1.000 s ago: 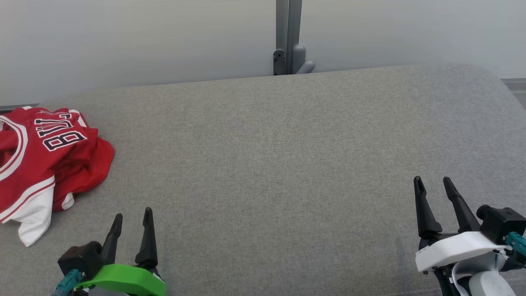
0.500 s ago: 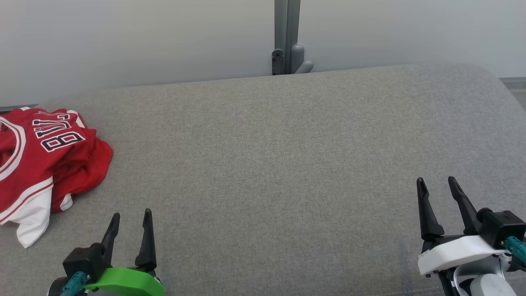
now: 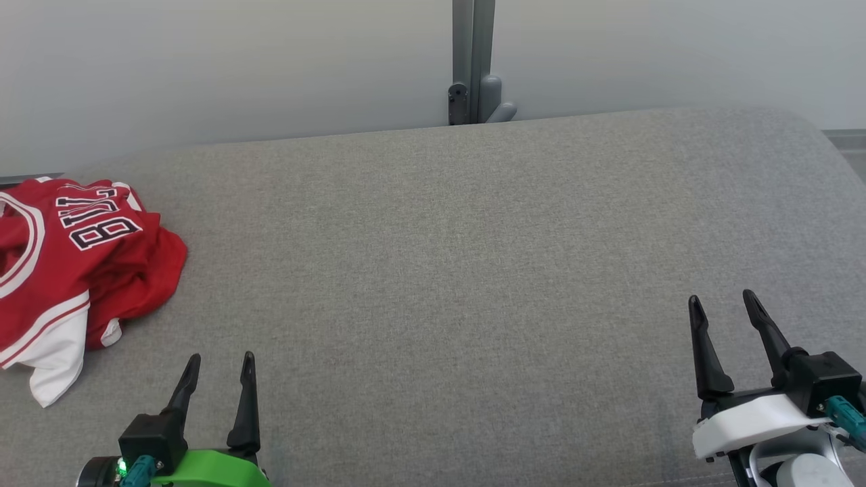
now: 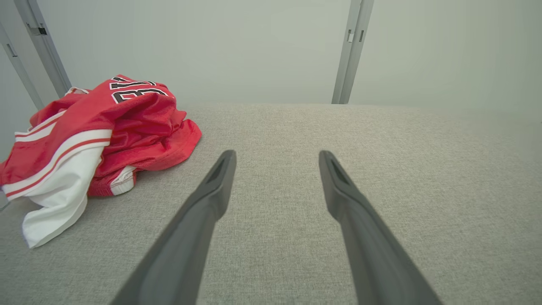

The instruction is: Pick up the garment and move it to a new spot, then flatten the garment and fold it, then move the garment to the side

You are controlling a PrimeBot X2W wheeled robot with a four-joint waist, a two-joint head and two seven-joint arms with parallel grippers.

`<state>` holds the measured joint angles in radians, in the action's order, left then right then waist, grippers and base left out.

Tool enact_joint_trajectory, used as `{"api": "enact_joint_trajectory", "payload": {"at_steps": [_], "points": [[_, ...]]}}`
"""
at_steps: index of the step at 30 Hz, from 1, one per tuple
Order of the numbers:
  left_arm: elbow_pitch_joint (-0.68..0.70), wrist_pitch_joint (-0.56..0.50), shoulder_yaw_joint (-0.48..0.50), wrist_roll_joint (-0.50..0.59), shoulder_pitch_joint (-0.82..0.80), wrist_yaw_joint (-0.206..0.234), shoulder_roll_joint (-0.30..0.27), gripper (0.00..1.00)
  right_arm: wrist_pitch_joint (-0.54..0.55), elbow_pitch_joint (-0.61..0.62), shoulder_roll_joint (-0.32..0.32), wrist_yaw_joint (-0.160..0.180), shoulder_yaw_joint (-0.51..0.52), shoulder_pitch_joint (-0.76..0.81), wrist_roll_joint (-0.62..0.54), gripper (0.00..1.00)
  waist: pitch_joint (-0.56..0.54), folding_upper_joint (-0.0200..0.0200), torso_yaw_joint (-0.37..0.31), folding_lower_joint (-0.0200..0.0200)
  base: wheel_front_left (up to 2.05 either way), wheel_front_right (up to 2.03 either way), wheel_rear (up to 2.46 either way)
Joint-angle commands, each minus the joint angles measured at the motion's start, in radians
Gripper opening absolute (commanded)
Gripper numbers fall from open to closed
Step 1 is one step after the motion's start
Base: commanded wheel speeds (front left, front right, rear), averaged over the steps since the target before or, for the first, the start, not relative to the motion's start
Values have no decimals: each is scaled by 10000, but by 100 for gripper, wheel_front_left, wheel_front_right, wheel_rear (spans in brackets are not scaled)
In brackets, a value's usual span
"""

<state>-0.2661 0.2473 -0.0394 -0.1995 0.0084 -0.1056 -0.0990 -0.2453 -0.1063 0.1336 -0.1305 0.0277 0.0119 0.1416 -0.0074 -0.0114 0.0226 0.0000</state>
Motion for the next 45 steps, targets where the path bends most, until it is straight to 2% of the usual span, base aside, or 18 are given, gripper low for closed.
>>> {"api": "enact_joint_trajectory", "payload": {"at_steps": [1,9,33,45], "points": [[-7,67,37,186,83,-49,13,100,-88,77,49,-4,-1,96,-214,100,-1,107,30,0,0,0,0],[-46,205,187,712,183,-67,39,100,-219,60,12,-4,0,135,-491,100,-43,114,174,0,0,0,0],[-13,186,325,837,183,-160,166,100,-210,-51,-94,-2,26,182,-294,100,-115,114,184,0,0,0,0],[-27,186,354,888,195,-200,216,100,-209,-14,-113,-4,54,228,-333,100,-184,114,462,0,0,0,0]]}}
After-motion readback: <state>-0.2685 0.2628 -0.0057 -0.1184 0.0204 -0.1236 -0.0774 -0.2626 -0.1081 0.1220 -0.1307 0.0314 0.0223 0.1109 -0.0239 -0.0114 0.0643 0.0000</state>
